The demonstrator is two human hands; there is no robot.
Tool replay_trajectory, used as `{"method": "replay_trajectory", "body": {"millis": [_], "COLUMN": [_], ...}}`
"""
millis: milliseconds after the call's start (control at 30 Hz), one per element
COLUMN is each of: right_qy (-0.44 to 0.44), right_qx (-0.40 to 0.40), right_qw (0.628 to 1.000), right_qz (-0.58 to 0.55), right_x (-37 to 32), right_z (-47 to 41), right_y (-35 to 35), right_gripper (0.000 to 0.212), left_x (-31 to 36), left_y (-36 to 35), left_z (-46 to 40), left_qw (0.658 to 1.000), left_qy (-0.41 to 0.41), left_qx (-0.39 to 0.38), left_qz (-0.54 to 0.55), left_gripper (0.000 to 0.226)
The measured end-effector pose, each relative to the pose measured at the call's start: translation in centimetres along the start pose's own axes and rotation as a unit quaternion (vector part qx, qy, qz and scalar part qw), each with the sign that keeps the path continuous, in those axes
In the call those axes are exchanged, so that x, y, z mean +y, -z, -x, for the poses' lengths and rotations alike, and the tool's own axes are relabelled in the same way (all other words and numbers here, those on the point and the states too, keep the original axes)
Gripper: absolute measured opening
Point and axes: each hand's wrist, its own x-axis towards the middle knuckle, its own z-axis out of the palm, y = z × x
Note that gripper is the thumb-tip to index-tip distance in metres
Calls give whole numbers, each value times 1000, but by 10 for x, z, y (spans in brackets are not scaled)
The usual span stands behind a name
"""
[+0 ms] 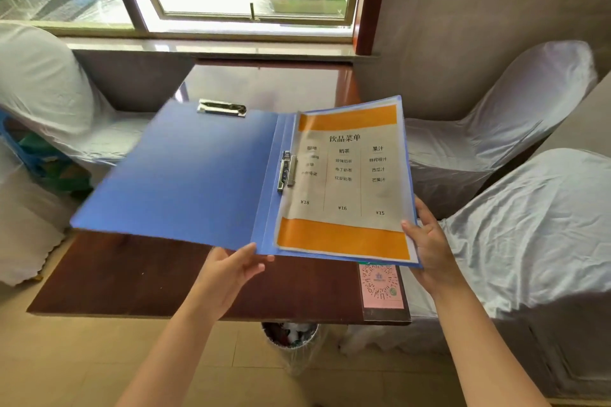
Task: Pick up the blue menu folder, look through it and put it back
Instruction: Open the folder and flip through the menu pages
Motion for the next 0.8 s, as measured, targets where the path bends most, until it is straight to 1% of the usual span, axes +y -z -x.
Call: {"method": "replay_trajectory", "body": {"millis": [33,100,167,233,333,400,500,567,700,800], "right_qy": [2,8,14,15,16,13,2,-4,-18,-39], "right_qx": [1,-1,-6,-4,-23,-62,-115,-123,-128,-156], "right_qw": [1000,1000,1000,1000,1000,998,989,985,983,973], "right_qz": [-2,0,7,4,-8,16,90,118,128,164], "right_x": [-1,-3,-3,-3,-11,-23,-41,-48,-52,-53], "right_z": [0,1,1,3,8,11,14,16,23,29], "right_y": [1,0,-3,-7,-10,-10,-11,-13,-12,-11], "right_gripper": [45,45,46,46,46,52,63,65,76,87], "left_x": [-1,-1,-4,-7,-9,-6,-2,1,3,5], "left_y": [2,5,4,2,0,4,13,15,18,22], "left_z": [2,7,13,17,17,17,15,16,17,16], "left_qw": [1000,998,995,993,992,991,988,986,982,982], "left_qy": [11,26,14,-9,-41,-55,-65,-64,-50,-39], "left_qx": [-5,-30,-55,-49,-9,8,18,12,-22,-48], "left_qz": [28,52,79,111,119,122,137,154,179,178], "left_gripper": [16,29,36,40,50,48,44,42,48,40]}}
